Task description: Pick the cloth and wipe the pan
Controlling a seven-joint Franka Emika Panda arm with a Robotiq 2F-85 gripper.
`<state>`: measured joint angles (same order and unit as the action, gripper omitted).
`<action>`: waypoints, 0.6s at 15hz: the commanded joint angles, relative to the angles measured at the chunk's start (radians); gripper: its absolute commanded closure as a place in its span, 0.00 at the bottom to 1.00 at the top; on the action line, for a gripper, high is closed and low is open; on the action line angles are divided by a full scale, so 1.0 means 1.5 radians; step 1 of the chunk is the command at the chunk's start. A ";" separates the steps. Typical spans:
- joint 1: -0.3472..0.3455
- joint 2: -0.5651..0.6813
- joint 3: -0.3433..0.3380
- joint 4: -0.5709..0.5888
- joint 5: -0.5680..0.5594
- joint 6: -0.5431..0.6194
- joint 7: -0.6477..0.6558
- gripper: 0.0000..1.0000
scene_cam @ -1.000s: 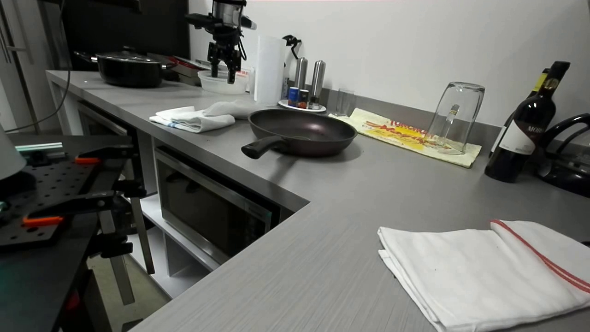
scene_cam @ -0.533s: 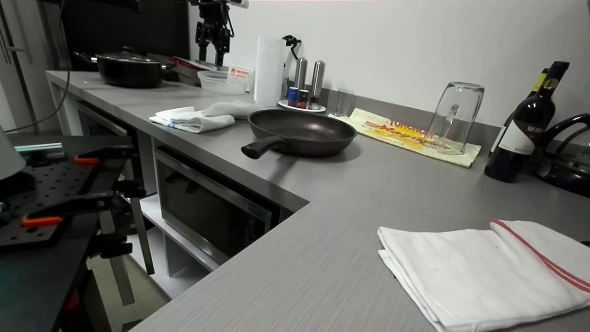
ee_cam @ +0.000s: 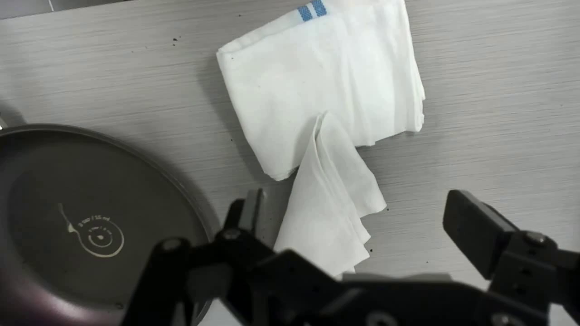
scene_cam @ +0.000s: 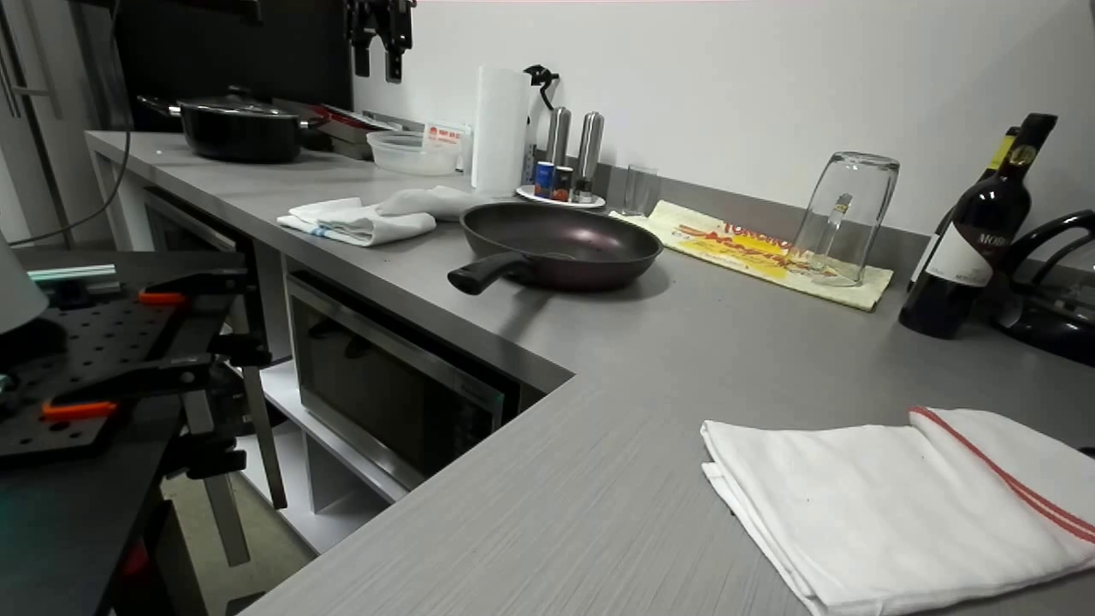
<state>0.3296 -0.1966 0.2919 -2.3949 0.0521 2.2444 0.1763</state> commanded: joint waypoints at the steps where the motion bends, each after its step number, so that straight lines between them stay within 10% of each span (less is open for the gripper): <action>1: 0.003 -0.111 -0.002 -0.053 0.018 -0.031 -0.046 0.00; 9: 0.013 -0.192 -0.002 -0.061 0.016 -0.081 -0.092 0.00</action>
<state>0.3549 -0.4843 0.2838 -2.4878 0.0727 2.1250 0.0406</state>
